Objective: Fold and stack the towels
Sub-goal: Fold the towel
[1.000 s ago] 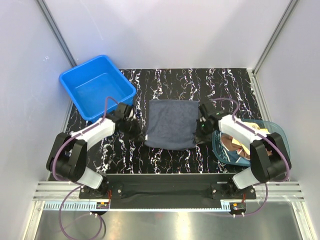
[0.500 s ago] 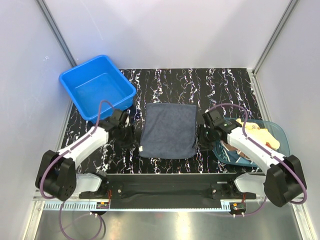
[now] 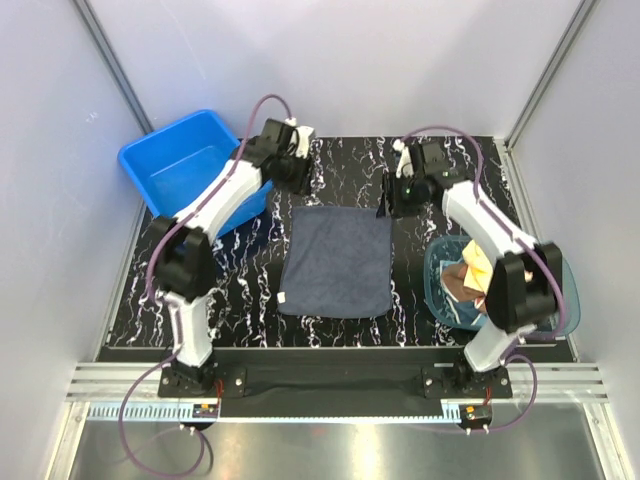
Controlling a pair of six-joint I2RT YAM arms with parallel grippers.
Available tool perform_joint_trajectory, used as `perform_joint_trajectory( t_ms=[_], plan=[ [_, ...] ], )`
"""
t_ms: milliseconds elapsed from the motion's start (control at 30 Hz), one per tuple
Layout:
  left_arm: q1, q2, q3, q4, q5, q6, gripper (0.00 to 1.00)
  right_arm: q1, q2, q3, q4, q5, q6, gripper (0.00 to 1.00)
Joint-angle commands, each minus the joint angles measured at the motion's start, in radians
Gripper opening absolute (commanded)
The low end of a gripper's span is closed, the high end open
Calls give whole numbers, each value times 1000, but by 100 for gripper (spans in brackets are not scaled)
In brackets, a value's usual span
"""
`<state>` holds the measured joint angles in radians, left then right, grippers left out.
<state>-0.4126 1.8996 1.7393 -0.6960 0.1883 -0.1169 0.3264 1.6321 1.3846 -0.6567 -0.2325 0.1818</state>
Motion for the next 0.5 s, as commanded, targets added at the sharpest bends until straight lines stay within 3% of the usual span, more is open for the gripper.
perform_joint_trajectory(
  t_ms=[0,167,467],
  plan=[
    [3,157,161,-111,-16,180,48,-67,109,131,-46,-176,-177,54],
    [9,366,371,-184,-33,264,49,-105,268,257,-132,-274,-346,57],
    [57,455,427,-166,-89,362,50,-164,523,459,-213,-251,-479,57]
  ],
)
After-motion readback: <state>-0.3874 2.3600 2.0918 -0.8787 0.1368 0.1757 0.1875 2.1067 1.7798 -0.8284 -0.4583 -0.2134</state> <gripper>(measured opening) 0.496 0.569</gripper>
